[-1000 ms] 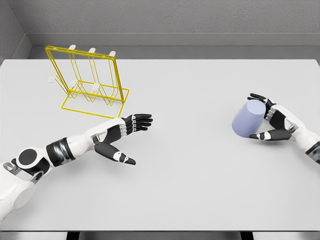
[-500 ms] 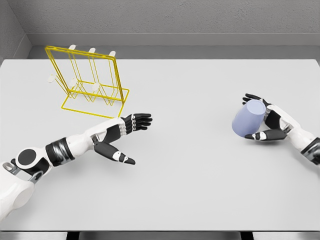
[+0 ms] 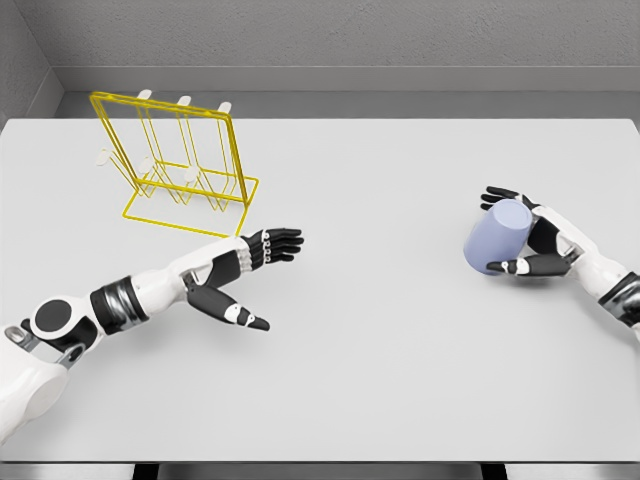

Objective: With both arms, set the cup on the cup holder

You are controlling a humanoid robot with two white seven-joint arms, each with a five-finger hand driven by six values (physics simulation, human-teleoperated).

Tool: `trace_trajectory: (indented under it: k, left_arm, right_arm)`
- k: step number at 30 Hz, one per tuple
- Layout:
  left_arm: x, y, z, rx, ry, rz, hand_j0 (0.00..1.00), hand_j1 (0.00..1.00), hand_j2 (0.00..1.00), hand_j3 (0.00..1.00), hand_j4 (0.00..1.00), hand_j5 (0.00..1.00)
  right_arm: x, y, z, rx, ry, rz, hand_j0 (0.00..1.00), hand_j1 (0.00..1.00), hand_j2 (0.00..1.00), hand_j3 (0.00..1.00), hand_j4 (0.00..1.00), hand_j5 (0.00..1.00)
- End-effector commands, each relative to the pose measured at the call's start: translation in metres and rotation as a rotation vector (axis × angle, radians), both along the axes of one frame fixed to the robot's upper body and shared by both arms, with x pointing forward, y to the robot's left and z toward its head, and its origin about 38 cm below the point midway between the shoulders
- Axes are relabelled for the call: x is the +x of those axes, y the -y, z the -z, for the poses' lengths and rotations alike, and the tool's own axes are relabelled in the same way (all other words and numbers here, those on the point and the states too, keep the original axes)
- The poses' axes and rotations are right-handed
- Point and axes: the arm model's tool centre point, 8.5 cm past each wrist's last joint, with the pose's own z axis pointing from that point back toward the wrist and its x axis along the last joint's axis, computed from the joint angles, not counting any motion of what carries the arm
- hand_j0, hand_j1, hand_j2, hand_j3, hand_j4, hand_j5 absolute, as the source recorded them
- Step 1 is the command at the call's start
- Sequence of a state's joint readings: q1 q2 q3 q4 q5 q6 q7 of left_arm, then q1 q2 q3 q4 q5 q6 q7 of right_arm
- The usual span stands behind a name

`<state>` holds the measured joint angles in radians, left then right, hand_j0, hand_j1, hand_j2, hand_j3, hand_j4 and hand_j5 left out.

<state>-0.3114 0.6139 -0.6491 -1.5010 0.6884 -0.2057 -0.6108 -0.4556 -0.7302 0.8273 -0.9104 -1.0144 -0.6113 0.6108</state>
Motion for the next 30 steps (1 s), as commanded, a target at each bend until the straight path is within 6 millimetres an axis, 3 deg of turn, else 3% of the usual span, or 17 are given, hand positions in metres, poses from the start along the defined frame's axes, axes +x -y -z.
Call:
trace_trajectory:
  k: [1,9,17,30]
  left_arm:
    - [0.0,0.0,-0.001,-0.005,-0.002,-0.001,1.0,1.0,1.0,1.0,1.0,1.0]
    - [0.0,-0.001,0.0,-0.003,-0.004,-0.002,1.0,1.0,1.0,1.0,1.0,1.0]
    - [-0.001,-0.001,0.0,-0.006,-0.004,-0.001,1.0,1.0,1.0,1.0,1.0,1.0]
    - [-0.001,-0.002,0.0,-0.005,-0.004,-0.003,1.0,1.0,1.0,1.0,1.0,1.0]
  right_arm:
    - [0.001,-0.002,0.0,0.01,0.001,0.002,0.89,0.89,0.89,0.89,0.89,0.89]
    - [0.001,-0.001,0.0,0.01,0.002,0.004,0.72,0.72,0.72,0.72,0.72,0.72]
    - [0.002,-0.001,-0.002,0.008,0.006,0.004,0.7,0.7,0.7,0.7,0.7,0.7]
    - [0.016,-0.009,-0.024,0.009,0.061,-0.027,0.72,0.72,0.72,0.72,0.72,0.72]
